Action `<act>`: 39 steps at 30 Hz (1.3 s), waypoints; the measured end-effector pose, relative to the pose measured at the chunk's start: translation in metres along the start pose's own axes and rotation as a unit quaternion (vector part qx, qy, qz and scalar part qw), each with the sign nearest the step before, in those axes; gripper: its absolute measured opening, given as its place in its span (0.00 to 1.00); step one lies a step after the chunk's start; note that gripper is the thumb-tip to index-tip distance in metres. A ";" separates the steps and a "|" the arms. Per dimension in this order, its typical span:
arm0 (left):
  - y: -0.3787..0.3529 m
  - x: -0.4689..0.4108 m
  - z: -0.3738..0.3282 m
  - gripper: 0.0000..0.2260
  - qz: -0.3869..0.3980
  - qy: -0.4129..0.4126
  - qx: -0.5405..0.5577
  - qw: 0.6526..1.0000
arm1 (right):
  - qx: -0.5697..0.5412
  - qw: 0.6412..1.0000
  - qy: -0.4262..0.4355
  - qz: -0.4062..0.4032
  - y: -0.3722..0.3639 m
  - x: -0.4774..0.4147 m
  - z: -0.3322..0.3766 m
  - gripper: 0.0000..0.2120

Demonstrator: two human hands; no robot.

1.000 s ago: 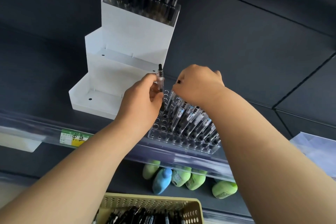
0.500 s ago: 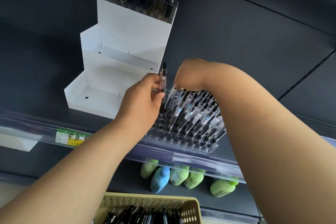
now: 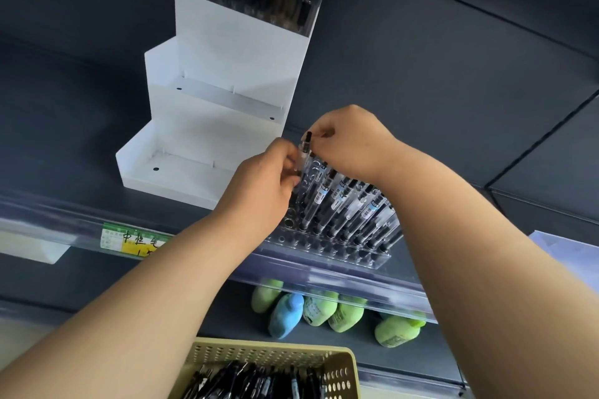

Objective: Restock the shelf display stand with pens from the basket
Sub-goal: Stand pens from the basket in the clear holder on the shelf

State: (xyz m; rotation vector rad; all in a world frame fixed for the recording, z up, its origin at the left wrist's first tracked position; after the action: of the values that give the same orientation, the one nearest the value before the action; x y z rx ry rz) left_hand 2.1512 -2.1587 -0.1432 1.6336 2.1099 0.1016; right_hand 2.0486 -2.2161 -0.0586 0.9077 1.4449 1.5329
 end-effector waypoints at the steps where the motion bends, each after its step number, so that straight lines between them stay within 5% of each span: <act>1: -0.001 0.001 0.001 0.09 0.008 0.001 -0.005 1.000 | -0.024 1.000 0.004 -0.008 0.000 0.001 -0.002 0.11; 13: -0.010 -0.001 0.012 0.09 0.062 -0.014 -0.070 0.996 | -0.152 0.985 0.006 -0.079 0.006 0.009 -0.012 0.10; 30: -0.014 -0.005 0.015 0.12 0.019 -0.031 -0.189 0.981 | -0.117 0.988 -0.009 -0.104 0.005 0.018 -0.009 0.12; 39: -0.009 -0.010 0.014 0.05 0.038 -0.009 -0.214 0.976 | -0.123 0.981 -0.014 -0.147 0.005 0.023 -0.011 0.12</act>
State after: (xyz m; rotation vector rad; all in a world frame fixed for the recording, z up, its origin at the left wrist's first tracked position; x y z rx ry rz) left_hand 2.1507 -2.1739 -0.1556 1.4433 1.8496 0.5261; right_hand 2.0290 -2.1992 -0.0553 0.5391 1.2702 1.4312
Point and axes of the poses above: each hand's wrist, its own x-axis away from the middle knuckle, its own y-axis out of the back of the hand, z = x × y, the point moved 1 cm from there along -x, towards the middle knuckle, and after that the axes turned 13 degrees about x, right-handed, at the moved point
